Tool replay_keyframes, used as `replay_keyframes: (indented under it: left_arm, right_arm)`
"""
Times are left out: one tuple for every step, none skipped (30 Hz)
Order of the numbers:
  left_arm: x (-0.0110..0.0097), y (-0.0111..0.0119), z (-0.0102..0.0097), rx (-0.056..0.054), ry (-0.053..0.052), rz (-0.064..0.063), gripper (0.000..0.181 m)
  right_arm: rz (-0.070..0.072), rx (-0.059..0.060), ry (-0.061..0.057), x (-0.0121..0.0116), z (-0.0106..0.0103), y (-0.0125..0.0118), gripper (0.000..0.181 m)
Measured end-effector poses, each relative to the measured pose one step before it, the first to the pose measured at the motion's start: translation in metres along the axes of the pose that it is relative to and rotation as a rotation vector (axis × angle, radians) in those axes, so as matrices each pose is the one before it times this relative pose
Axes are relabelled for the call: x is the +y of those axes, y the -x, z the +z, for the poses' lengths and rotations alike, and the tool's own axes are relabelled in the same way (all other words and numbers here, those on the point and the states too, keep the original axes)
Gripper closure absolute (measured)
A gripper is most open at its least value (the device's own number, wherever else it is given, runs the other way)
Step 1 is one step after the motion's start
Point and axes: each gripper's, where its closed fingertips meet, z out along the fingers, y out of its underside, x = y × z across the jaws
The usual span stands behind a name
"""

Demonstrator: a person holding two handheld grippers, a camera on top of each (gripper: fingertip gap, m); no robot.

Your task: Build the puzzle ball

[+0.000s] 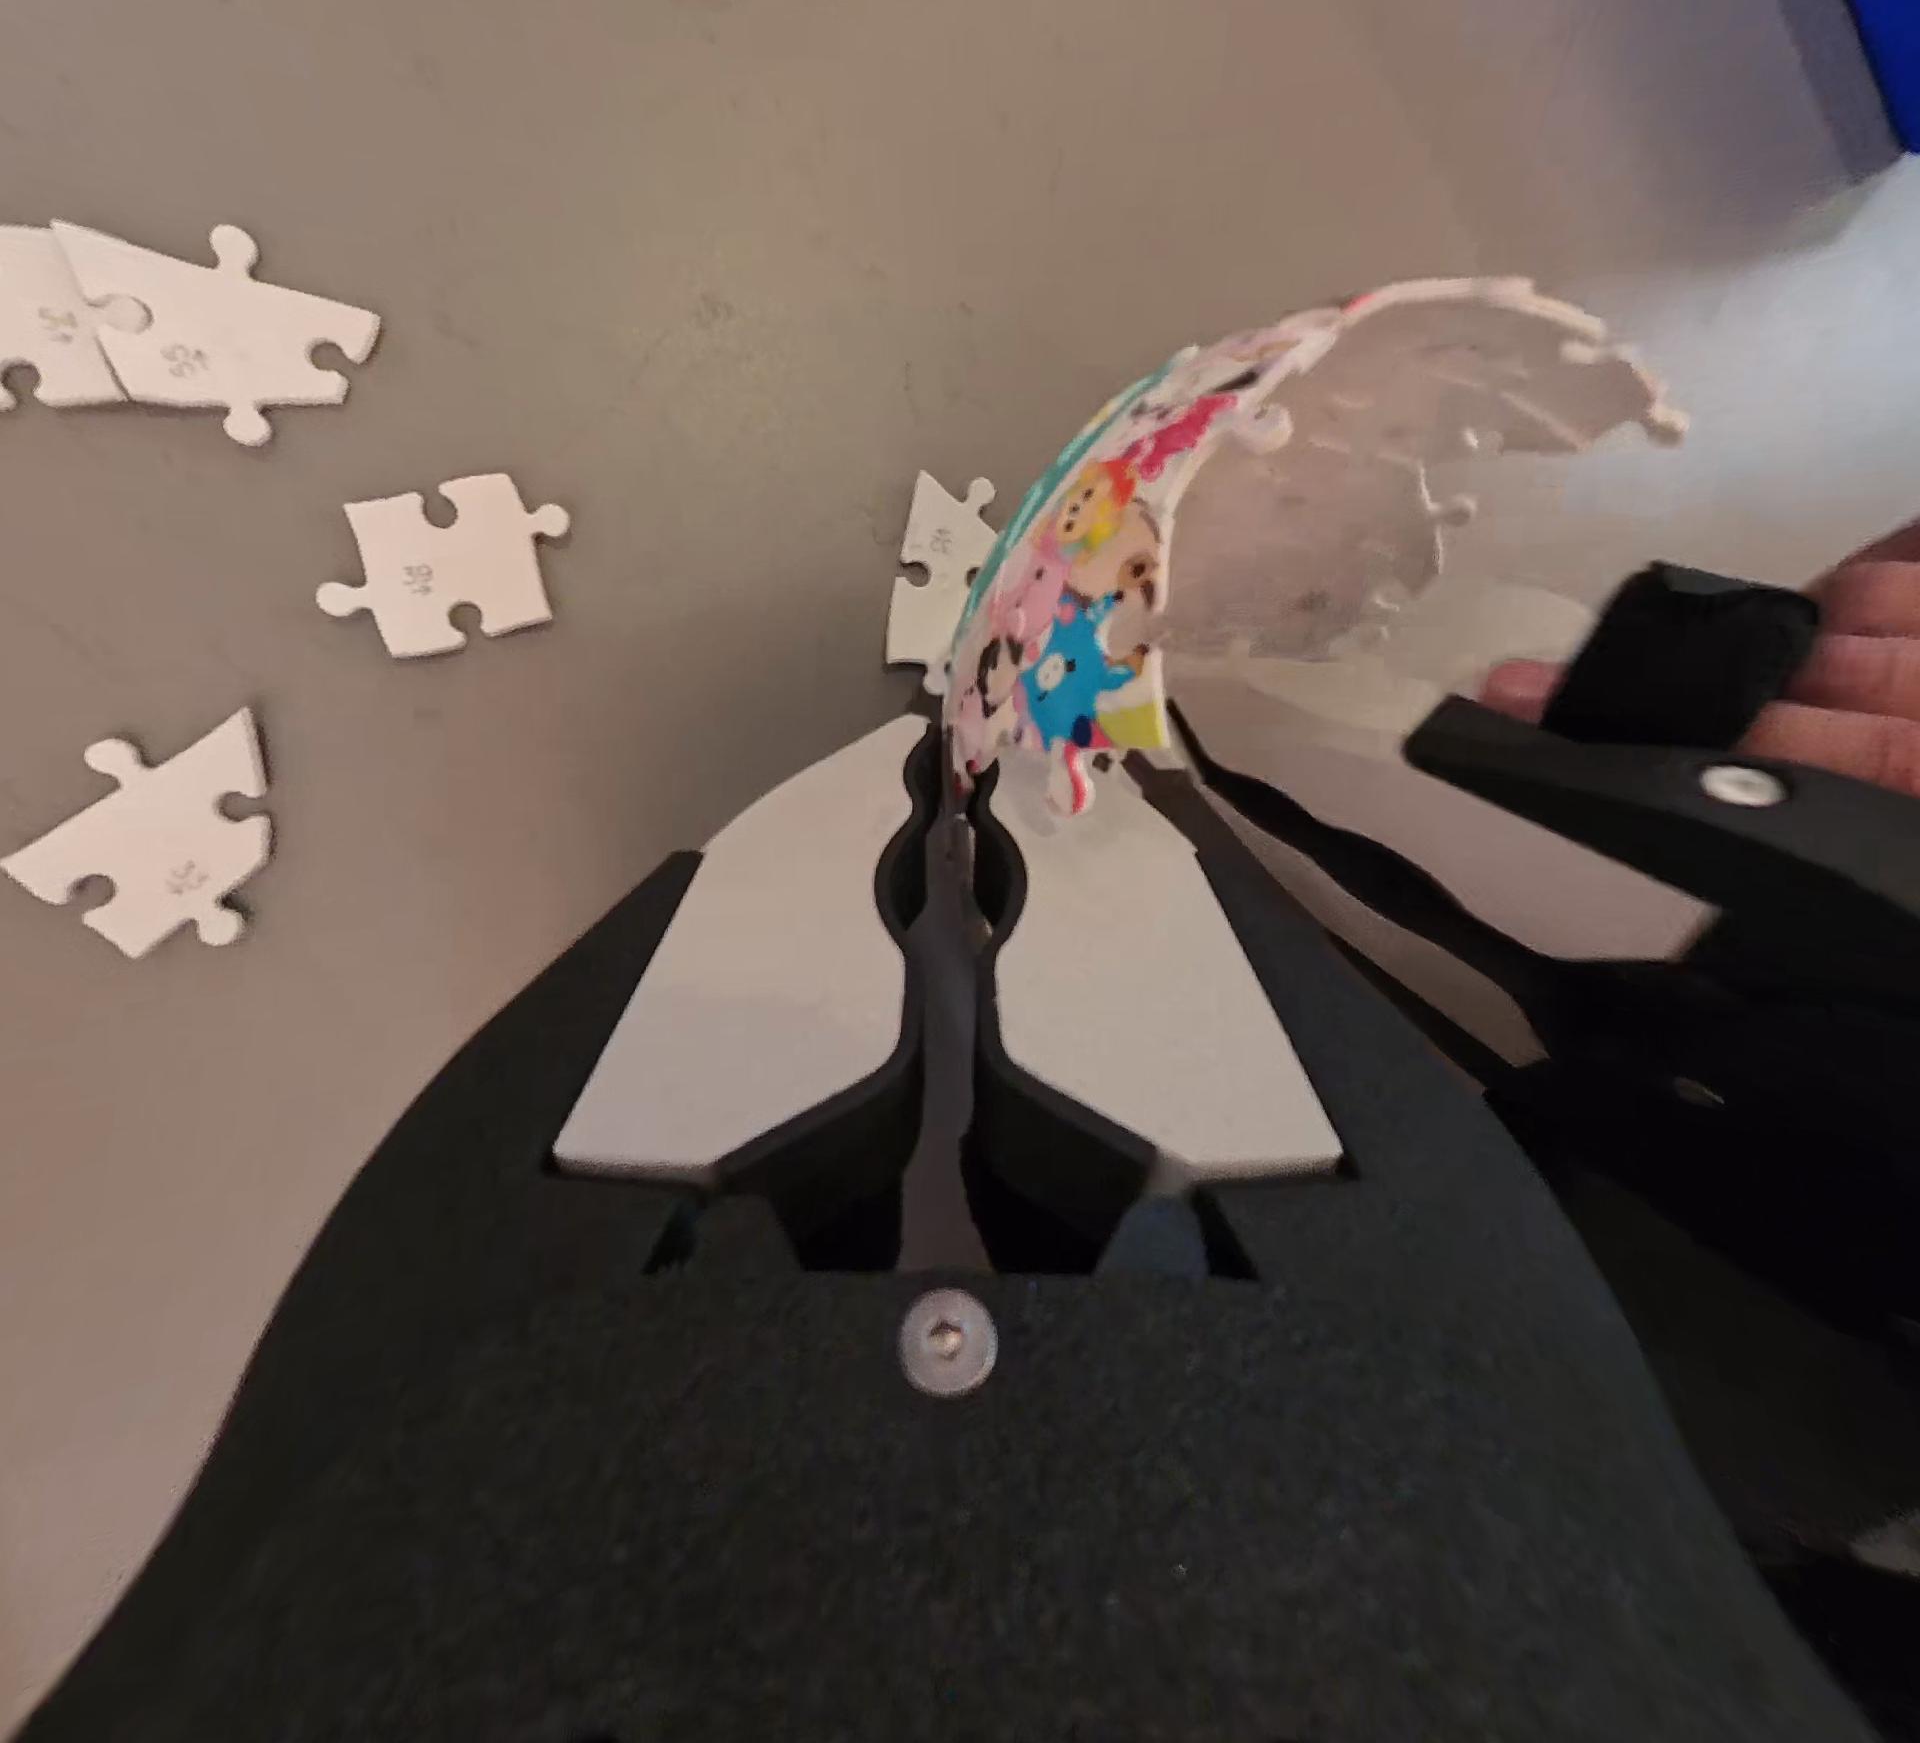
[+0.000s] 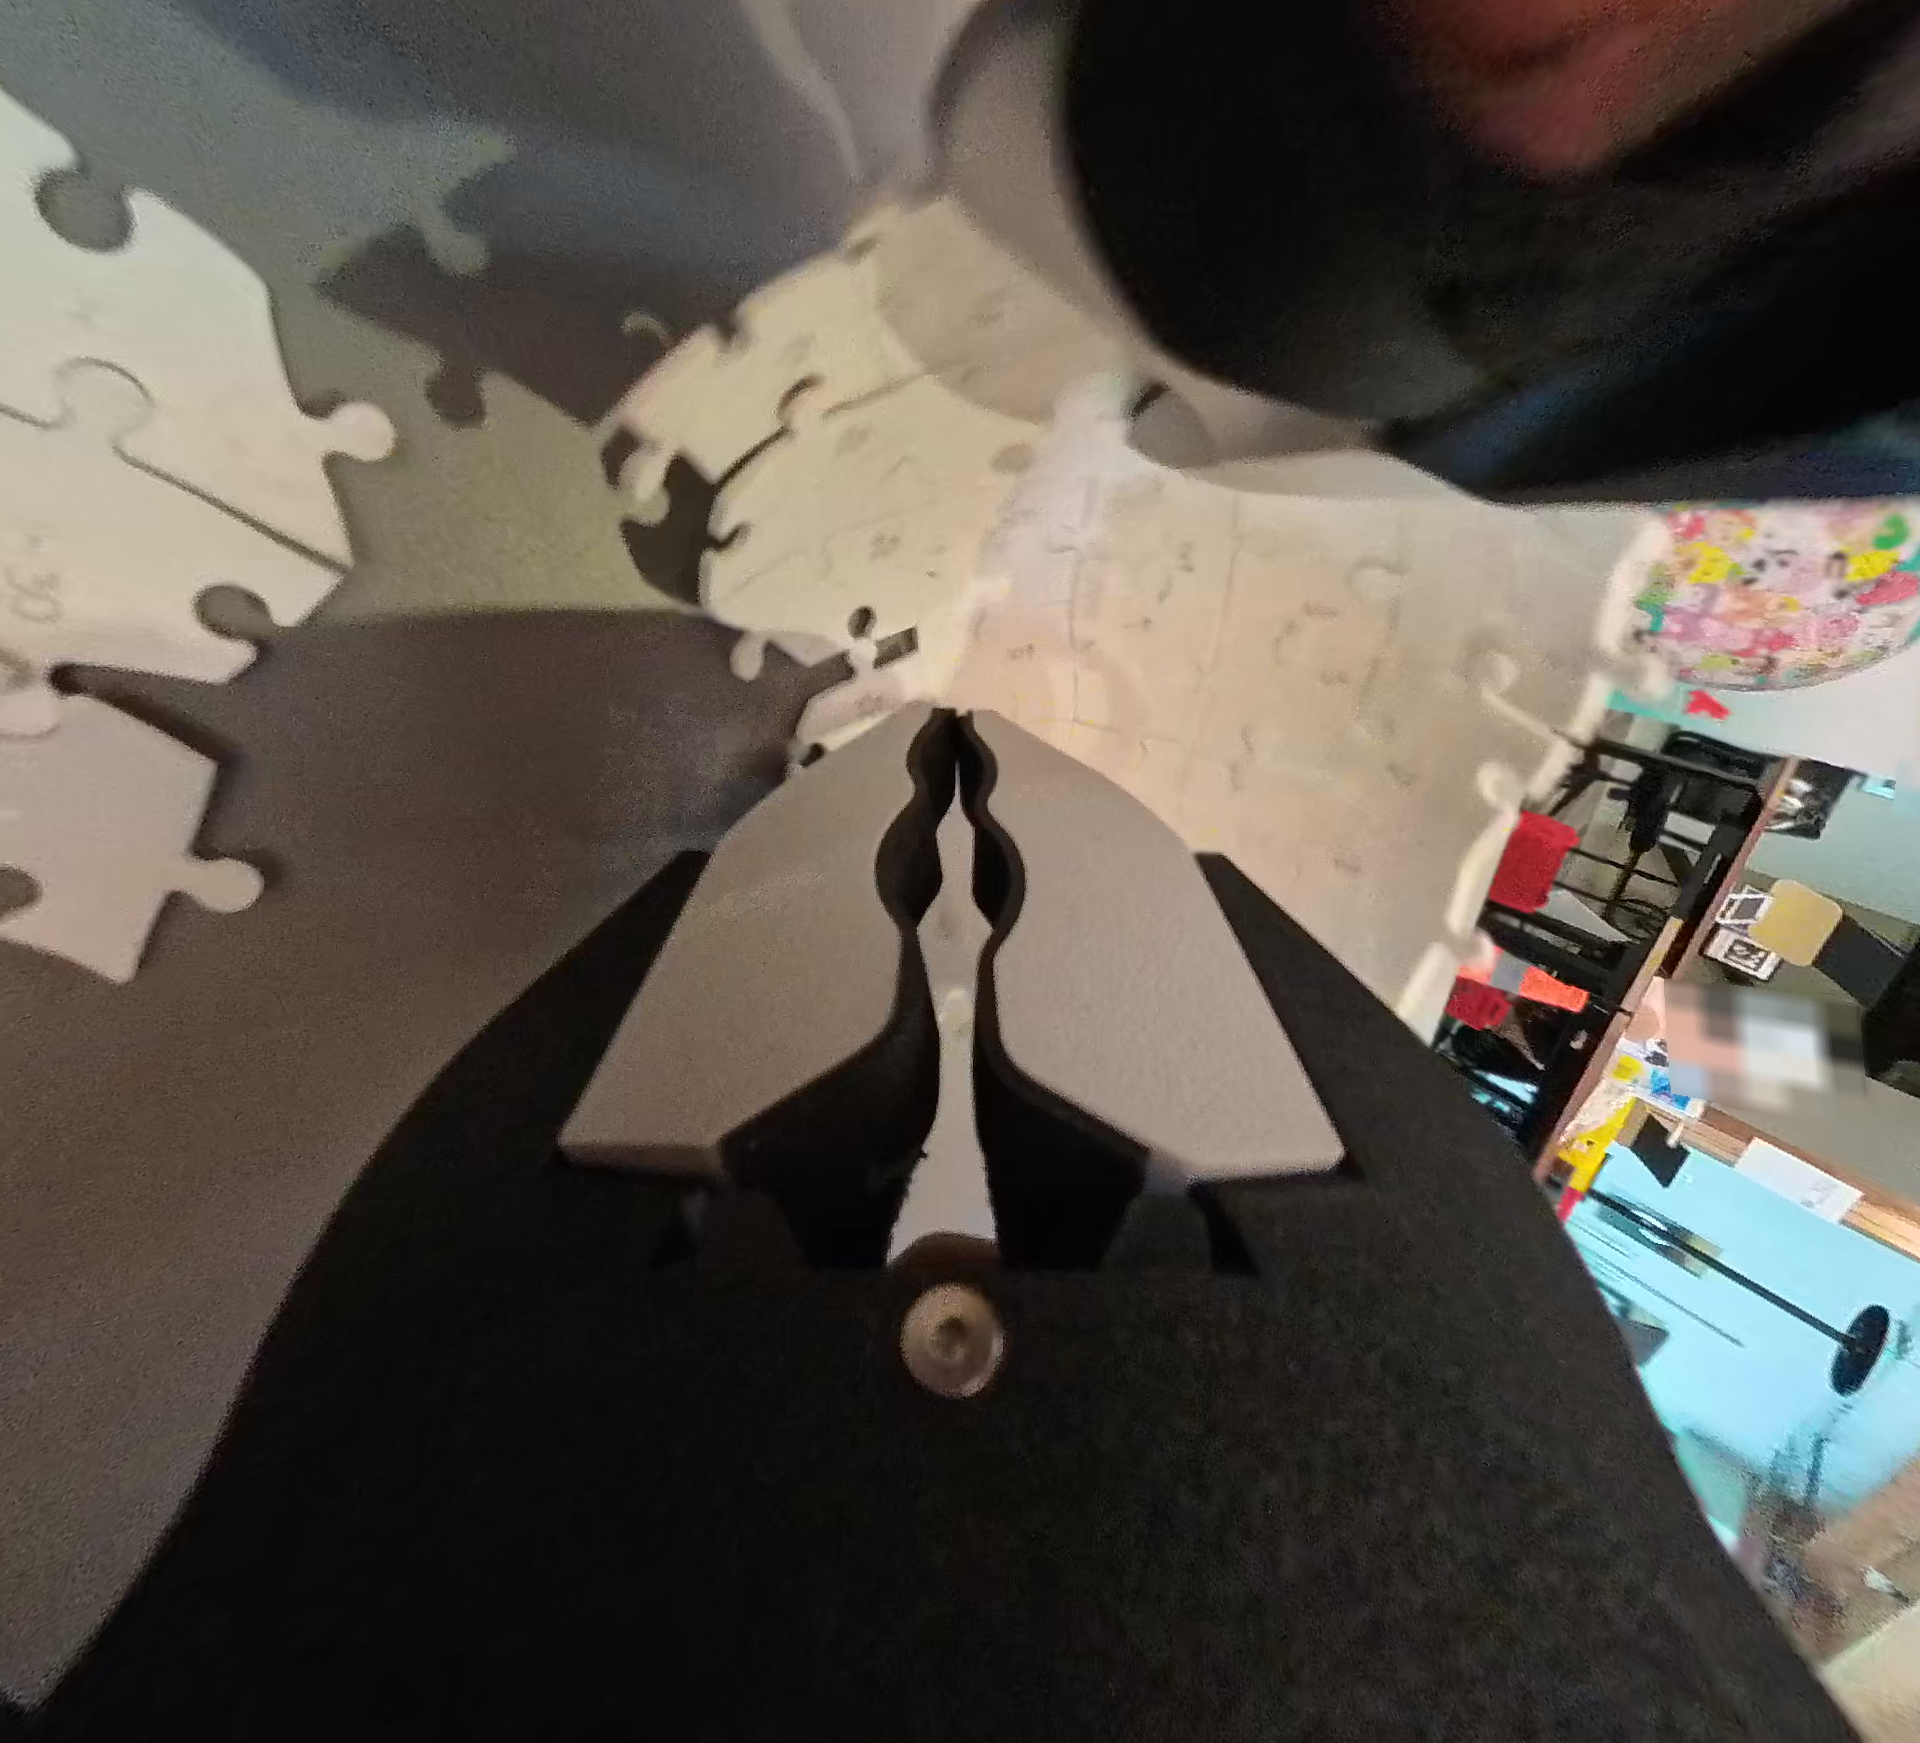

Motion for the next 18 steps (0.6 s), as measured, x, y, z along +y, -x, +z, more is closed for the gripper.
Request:
replay_keyframes:
  left_arm:
    - [0.00102, 0.00099, 0.00014, 0.0021, -0.0200, -0.0169, 0.178]
    - [0.00114, 0.00029, -0.00013, 0.0067, -0.0215, -0.0168, 0.179]
    - [0.00149, 0.00039, -0.00009, 0.0049, -0.0168, -0.0165, 0.179]
    - [0.00126, 0.00038, -0.00012, 0.0037, -0.0152, -0.0147, 0.179]
    - [0.00091, 0.00018, -0.00016, 0.0028, -0.0127, -0.0112, 0.179]
    - [0.00075, 0.00009, -0.00031, 0.0002, -0.0095, -0.0066, 0.179]
    - [0.00046, -0.00006, -0.00040, -0.0023, -0.0078, -0.0030, 0.179]
    - [0.00024, -0.00012, -0.00051, -0.0038, -0.0064, 0.0004, 0.179]
    - [0.00027, -0.00028, -0.00037, -0.0039, -0.0051, 0.0022, 0.179]
    - [0.00039, -0.00039, -0.00014, -0.0018, -0.0039, 0.0017, 0.179]
    - [0.00041, -0.00051, 0.00001, -0.0004, -0.0036, -0.0005, 0.179]
    - [0.00041, -0.00022, 0.00012, -0.0006, -0.0047, -0.0005, 0.179]
    - [0.00027, 0.00004, -0.00004, 0.0009, -0.0043, -0.0017, 0.179]
    - [0.00034, 0.00010, -0.00009, 0.0030, -0.0016, -0.0027, 0.179]
    - [0.00022, 0.00009, 0.00004, 0.0045, -0.0010, -0.0029, 0.179]
    - [0.00025, 0.00032, 0.00019, 0.0031, -0.0014, -0.0009, 0.179]
    - [0.00023, 0.00024, 0.00019, 0.0025, -0.0008, 0.0000, 0.179]
    - [0.00009, 0.00008, -0.00003, 0.0034, -0.0004, -0.0024, 0.179]
  right_arm:
    - [0.0231, 0.0016, -0.0175, -0.00280, -0.00599, -0.00310, 0.181]
    - [0.0291, -0.0102, -0.0140, -0.00216, -0.00538, -0.00169, 0.181]
    - [0.0293, -0.0150, 0.0093, 0.00081, -0.00341, -0.00074, 0.181]
    - [0.0224, -0.0113, 0.0325, 0.00392, -0.00076, -0.00052, 0.181]
    - [0.0100, -0.0047, 0.0388, 0.00497, 0.00184, -0.00010, 0.181]
    - [0.0041, 0.0175, 0.0292, 0.00385, 0.00308, -0.00224, 0.181]
    - [-0.0026, 0.0111, 0.0228, 0.00300, 0.00393, -0.00053, 0.181]
    - [-0.0064, 0.0025, 0.0306, 0.00384, 0.00401, 0.00099, 0.181]
    - [-0.0080, 0.0040, 0.0265, 0.00271, 0.00343, 0.00096, 0.181]
    - [-0.0092, -0.0015, 0.0048, -0.00014, 0.00264, 0.00236, 0.181]
    - [-0.0103, -0.0030, 0.0065, 0.00011, 0.00210, 0.00280, 0.181]
    - [-0.0170, 0.0113, 0.0051, -0.00058, 0.00014, 0.00038, 0.181]
    - [-0.0105, 0.0085, 0.0016, -0.00082, -0.00061, 0.00035, 0.181]
    - [0.0012, -0.0017, 0.0017, -0.00067, -0.00045, 0.00093, 0.181]
    - [0.0015, -0.0013, 0.0012, -0.00019, -0.00029, 0.00034, 0.181]
    - [0.0041, -0.0061, -0.0052, -0.00079, -0.00028, 0.00076, 0.181]
    - [0.0094, -0.0083, -0.0051, -0.00110, -0.00019, 0.00099, 0.181]
    - [0.0054, -0.0049, -0.0049, -0.00085, -0.00020, 0.00058, 0.181]
